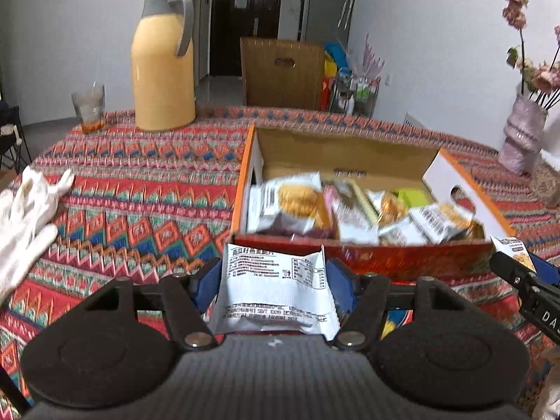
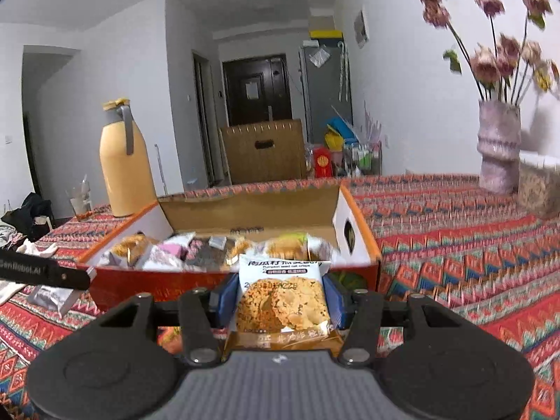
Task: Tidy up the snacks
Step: 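Lower both packets into the box and open both tools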
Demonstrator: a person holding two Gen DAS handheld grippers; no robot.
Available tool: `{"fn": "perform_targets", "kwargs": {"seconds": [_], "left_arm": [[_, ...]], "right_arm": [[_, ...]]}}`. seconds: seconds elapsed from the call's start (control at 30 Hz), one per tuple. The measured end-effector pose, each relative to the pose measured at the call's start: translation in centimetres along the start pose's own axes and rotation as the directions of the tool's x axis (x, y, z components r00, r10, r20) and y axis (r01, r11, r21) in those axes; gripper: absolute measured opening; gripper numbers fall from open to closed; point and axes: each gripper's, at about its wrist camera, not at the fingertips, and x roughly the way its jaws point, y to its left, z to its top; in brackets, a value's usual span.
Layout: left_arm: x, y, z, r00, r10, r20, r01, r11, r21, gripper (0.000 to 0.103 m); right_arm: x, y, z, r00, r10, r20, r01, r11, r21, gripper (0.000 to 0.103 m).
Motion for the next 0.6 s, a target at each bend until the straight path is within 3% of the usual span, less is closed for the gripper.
{"fn": "perform_targets", "kwargs": {"seconds": [0.27, 0.6], "left_arm": [[-0.4, -2.0, 3.2, 0.997, -0.023, 0.074, 0.022, 1.0, 0.01, 0.067], [1.7, -4.5, 6.2, 0.989, -0.03, 0.146, 0.031, 1.0, -0.001, 0.067]], "right_arm": [[0.5, 0.4, 4.1, 0.998, -0.013, 0.064, 0.017, 0.998, -0.056, 0.051], [5.1, 0.6, 6.9, 0.998, -0.018, 0.058, 0.021, 0.998, -0.058, 0.051]]}}
